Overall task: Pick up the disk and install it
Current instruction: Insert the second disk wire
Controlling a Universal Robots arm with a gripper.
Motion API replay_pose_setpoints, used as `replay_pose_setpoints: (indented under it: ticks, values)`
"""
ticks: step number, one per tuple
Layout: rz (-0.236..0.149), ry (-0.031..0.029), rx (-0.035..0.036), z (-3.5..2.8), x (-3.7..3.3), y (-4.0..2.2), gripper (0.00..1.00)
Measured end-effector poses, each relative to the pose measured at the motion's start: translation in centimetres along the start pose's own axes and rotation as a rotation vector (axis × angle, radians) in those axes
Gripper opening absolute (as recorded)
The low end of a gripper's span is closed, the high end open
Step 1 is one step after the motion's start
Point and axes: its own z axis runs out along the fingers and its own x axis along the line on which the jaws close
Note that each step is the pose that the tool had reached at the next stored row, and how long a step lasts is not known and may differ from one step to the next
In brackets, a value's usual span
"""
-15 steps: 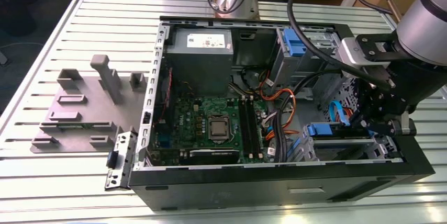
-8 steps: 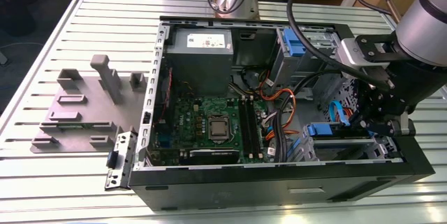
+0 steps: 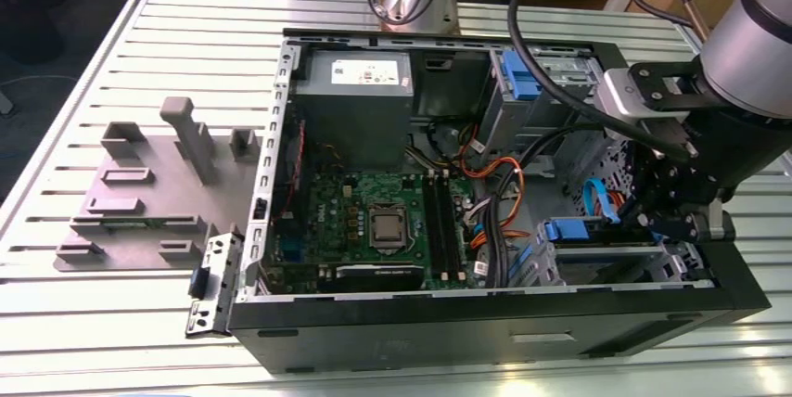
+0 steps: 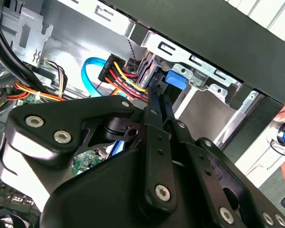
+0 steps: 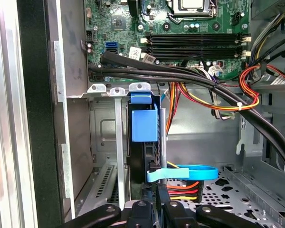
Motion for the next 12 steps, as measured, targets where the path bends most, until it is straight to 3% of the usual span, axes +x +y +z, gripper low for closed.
replay_pose_setpoints:
  ticks: [9,12]
  values:
    - [0.000,-0.0017,0.0000,0.11,0.00,0.01,0.17]
    - [0.000,-0.0006,0.0000,0.06,0.00,0.01,0.30]
